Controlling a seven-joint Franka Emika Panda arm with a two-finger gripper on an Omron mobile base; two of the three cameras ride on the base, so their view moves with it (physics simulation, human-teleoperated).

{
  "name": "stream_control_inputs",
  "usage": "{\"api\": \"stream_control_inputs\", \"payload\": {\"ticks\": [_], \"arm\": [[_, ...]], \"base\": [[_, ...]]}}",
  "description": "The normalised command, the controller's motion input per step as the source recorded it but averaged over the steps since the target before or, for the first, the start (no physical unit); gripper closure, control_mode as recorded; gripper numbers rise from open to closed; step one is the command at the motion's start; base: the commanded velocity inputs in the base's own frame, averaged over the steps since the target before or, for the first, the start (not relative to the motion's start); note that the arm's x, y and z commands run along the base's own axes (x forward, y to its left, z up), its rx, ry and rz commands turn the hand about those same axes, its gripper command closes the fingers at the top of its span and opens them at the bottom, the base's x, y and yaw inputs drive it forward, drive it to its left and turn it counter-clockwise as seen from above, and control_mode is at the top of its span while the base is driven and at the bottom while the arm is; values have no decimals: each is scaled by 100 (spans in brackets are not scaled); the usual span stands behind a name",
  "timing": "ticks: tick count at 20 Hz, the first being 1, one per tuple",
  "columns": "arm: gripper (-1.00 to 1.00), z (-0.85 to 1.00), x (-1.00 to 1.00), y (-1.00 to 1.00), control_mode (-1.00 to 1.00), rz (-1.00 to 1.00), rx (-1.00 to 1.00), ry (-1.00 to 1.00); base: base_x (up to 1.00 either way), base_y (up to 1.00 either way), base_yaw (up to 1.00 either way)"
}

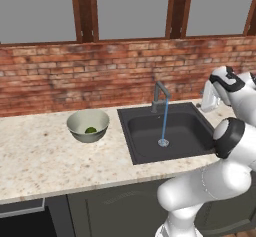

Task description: Pick the avocados from the sink and place them in one bowl. Place the lime in the other bowl. Then turn off the sink faucet.

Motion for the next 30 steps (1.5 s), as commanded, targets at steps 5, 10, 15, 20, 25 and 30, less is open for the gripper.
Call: {"api": "stream_control_inputs", "payload": {"ticks": [5,10,15,20,25,30], "arm": [[-100,-4,10,0,-100,0,0,0],[-100,0,13,0,-100,0,0,0],[-100,-3,9,0,-100,0,0,0],[-100,-7,12,0,-100,0,2,0],[-100,-11,13,0,-100,0,2,-1],[-100,-12,22,0,-100,0,2,0]], "base": [[0,0,0],[0,0,0],[0,0,0],[0,0,0],[0,0,0],[0,0,0]]}}
